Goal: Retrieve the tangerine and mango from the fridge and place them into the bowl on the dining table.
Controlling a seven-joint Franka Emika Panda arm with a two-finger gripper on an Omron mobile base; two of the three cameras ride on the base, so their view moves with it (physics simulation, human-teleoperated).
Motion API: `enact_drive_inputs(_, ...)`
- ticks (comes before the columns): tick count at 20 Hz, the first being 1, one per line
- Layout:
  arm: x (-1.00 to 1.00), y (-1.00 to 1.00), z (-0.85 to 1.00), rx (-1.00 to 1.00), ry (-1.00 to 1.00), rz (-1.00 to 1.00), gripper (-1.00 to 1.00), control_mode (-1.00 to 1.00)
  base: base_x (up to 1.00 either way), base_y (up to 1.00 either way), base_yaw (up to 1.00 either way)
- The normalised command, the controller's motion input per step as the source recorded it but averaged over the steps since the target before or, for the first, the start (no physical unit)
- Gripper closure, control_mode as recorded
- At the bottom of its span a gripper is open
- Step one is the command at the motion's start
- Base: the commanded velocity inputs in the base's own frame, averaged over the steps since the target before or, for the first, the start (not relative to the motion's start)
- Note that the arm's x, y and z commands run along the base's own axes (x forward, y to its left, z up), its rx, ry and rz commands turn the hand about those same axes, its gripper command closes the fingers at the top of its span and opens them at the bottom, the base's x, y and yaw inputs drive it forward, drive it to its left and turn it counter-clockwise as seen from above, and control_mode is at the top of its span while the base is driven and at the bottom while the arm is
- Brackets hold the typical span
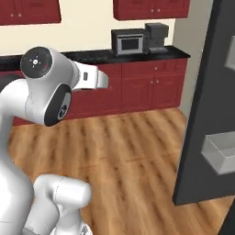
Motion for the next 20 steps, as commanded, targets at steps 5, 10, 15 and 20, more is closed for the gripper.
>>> enact_drive_inputs(5, 0.00, 0.00, 0.00, 0.00, 0.00, 0.00, 1.00, 1.00, 0.44, 0.16, 0.60)
enact_drive_inputs(10, 0.00, 0.00, 0.00, 0.00, 0.00, 0.00, 1.00, 1.00, 0.66, 0.04, 0.59)
enact_drive_inputs(15, 0.00, 0.00, 0.00, 0.00, 0.00, 0.00, 1.00, 1.00, 0.99, 0.00, 0.52)
enact_drive_inputs(20, 0.00, 0.00, 0.00, 0.00, 0.00, 0.00, 1.00, 1.00, 1.00, 0.00, 0.55)
